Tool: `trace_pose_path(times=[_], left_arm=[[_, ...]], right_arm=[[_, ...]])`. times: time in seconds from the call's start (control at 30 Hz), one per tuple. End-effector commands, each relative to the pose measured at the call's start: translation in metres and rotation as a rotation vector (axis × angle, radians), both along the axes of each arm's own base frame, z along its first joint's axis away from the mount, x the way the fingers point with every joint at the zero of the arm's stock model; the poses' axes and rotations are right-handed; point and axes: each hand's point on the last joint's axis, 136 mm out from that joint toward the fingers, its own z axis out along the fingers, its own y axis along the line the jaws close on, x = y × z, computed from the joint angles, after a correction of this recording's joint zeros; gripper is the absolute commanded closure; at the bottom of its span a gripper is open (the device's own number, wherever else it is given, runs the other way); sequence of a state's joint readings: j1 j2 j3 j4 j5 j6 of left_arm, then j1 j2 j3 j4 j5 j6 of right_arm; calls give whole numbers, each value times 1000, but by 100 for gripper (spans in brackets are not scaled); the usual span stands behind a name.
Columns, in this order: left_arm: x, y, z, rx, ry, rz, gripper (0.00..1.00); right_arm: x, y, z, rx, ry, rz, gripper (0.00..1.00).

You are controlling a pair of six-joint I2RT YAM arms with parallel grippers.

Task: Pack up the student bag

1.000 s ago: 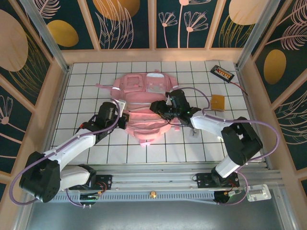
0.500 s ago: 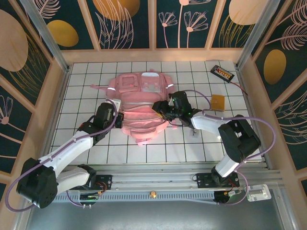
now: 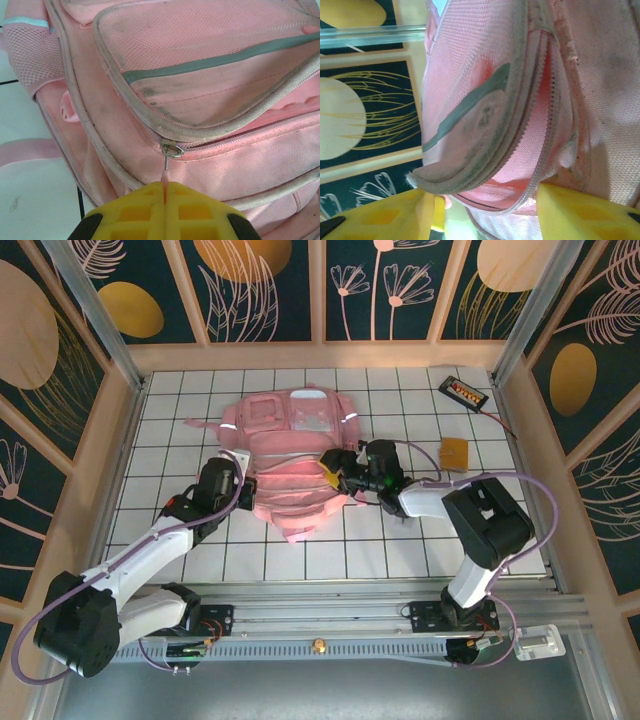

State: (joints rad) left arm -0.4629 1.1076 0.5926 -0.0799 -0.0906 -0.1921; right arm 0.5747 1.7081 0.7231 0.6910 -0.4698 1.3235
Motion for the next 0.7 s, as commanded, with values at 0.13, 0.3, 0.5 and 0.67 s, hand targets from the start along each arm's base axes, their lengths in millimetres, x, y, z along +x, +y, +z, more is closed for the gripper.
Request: trace_pose_path(times=[0.13, 0.3, 0.5, 0.67], left_arm=[[-4, 13, -5, 28, 13, 44, 100], [-3, 13, -5, 30, 13, 42, 100], [-4, 13, -3, 24, 6, 42, 100], [-4, 11, -2, 16, 3, 32, 100]], right_arm=[[12, -11, 23, 96, -12, -86, 46], [10, -18, 31, 64, -33, -106, 47], [16, -12, 35, 74, -39, -97, 52], [27, -4, 34, 69, -39, -92, 52]])
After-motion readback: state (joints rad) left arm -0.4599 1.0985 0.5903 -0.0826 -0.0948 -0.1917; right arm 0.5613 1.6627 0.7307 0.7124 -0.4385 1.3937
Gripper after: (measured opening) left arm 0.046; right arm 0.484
